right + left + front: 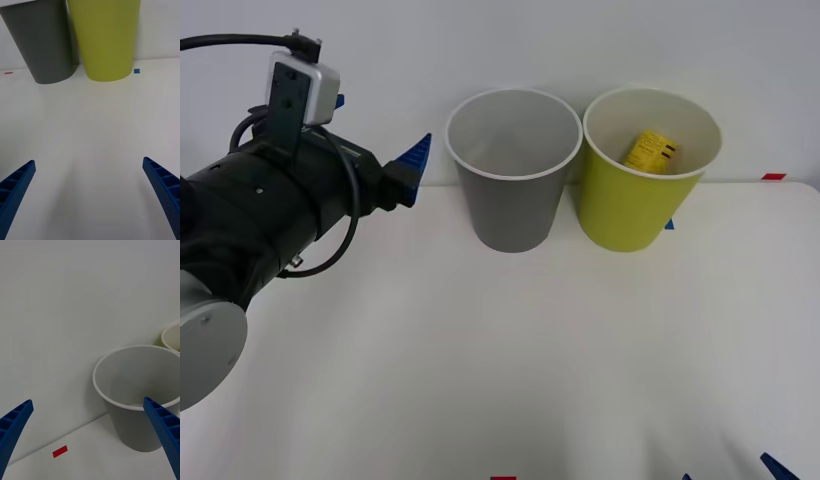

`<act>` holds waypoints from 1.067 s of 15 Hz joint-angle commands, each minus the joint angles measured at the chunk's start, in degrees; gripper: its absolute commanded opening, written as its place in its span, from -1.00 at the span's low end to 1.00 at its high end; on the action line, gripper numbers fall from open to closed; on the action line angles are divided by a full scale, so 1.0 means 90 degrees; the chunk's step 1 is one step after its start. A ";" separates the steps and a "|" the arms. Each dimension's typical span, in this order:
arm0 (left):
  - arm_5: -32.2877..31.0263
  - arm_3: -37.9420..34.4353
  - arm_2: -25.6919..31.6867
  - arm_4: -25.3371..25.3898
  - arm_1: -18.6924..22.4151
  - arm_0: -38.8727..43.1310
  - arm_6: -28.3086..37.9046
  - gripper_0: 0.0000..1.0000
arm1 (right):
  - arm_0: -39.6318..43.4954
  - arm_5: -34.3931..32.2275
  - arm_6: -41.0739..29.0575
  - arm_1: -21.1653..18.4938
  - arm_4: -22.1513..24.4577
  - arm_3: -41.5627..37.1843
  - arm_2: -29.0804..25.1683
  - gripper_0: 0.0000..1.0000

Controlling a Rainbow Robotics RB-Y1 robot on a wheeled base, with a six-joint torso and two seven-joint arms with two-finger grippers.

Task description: Put cans in the gray bin and PET bottles in the light green bin.

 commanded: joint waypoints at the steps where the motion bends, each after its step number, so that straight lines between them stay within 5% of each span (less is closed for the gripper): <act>1: -0.1635 0.0002 0.0049 -0.0240 0.0047 0.1301 -0.0067 1.00 | 0.0000 0.0000 0.0000 0.0000 0.0000 0.0000 0.0000 0.98; 7: -0.5004 0.0383 -0.0049 -0.0064 0.0877 0.3830 -0.0077 1.00 | 0.0000 0.0000 0.0000 0.0000 0.0000 0.0000 0.0000 0.98; 10: -0.5493 0.0373 -0.0118 -0.0064 0.0897 0.4562 -0.0087 1.00 | 0.0000 0.0000 0.0000 0.0000 0.0000 0.0000 0.0000 0.97; 13: -0.7114 0.1125 -0.0274 -0.0132 0.1190 0.5041 -0.0057 1.00 | 0.0000 0.0000 0.0000 0.0000 0.0000 0.0000 0.0000 0.99; 16: -0.7954 0.1389 -0.0469 -0.0220 0.1317 0.5676 0.0011 1.00 | 0.0000 0.0000 0.0000 0.0000 0.0000 0.0000 0.0000 0.97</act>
